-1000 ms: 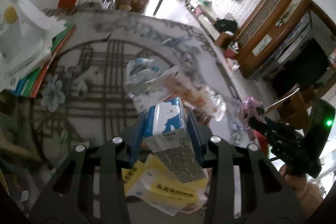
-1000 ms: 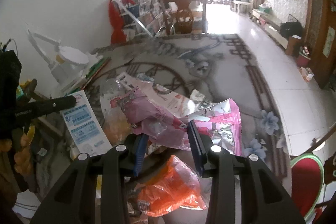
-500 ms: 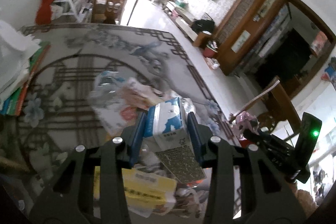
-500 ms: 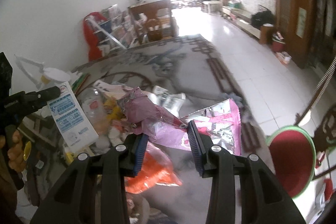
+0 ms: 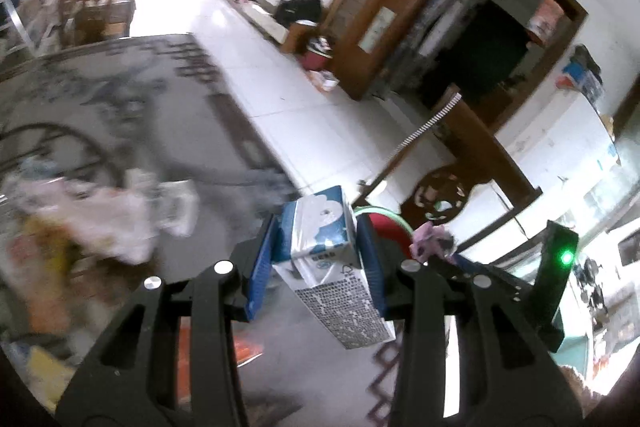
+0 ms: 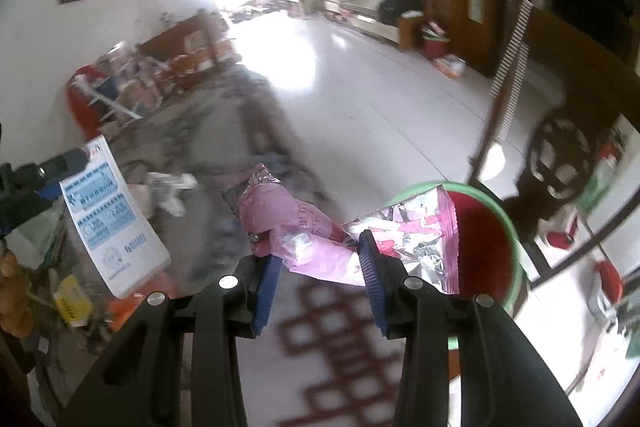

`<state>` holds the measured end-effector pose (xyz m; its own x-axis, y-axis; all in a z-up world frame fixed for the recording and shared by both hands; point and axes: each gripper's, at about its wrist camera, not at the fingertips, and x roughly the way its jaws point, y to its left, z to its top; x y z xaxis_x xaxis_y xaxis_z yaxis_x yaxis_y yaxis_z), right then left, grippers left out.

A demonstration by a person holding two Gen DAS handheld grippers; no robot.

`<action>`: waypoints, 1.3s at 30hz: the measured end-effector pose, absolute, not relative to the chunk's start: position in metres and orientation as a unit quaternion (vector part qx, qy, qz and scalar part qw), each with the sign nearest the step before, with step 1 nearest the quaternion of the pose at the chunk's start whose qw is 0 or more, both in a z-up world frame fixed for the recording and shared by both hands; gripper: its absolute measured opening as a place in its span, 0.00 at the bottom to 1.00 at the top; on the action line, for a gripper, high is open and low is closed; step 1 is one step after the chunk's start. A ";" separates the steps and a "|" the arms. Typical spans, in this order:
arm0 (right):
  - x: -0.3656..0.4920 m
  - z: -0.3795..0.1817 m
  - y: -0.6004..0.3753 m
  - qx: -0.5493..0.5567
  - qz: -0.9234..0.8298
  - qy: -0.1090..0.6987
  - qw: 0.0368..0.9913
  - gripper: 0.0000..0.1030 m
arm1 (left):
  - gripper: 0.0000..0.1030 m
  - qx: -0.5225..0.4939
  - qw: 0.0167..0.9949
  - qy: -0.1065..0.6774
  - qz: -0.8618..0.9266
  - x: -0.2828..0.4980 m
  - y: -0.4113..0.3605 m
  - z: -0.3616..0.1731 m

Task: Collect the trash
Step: 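Carry the carton and pink bag with both grippers over the red bucket, then open both grippers to drop the carton and pink bag into the bucket, then move both grippers back over the trash pile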

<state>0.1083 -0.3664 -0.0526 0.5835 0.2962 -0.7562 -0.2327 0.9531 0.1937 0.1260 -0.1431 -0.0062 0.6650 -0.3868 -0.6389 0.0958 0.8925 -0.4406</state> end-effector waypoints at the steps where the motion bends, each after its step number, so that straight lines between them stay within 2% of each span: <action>1: 0.112 -0.057 -0.380 0.043 0.141 0.439 0.886 0.37 | 0.38 -0.186 0.891 0.389 -0.142 0.133 -0.155 -0.008; 9: 0.134 -0.079 -0.447 0.058 0.114 0.460 0.879 0.40 | 0.38 -0.157 0.881 0.408 -0.182 0.180 -0.247 -0.026; 11: 0.138 -0.079 -0.454 0.059 0.110 0.460 0.879 0.49 | 0.38 -0.154 0.879 0.413 -0.185 0.188 -0.261 -0.031; 12: 0.140 -0.079 -0.458 0.060 0.107 0.459 0.880 0.55 | 0.44 -0.153 0.879 0.414 -0.179 0.192 -0.268 -0.034; 13: 0.141 -0.080 -0.464 0.062 0.105 0.460 0.880 0.66 | 0.49 -0.155 0.879 0.415 -0.177 0.195 -0.270 -0.037; 14: 0.142 -0.081 -0.469 0.063 0.102 0.459 0.880 0.69 | 0.57 -0.159 0.878 0.416 -0.176 0.197 -0.272 -0.039; 17: 0.146 -0.084 -0.480 0.071 0.096 0.459 0.880 0.70 | 0.62 -0.164 0.877 0.420 -0.167 0.198 -0.274 -0.044; 28: 0.152 -0.078 -0.468 0.079 0.104 0.449 0.884 0.71 | 0.62 -0.185 0.875 0.428 -0.129 0.176 -0.242 -0.041; 39: 0.137 -0.069 -0.371 0.042 0.161 0.449 0.878 0.73 | 0.68 -0.201 0.891 0.404 -0.057 0.113 -0.139 -0.029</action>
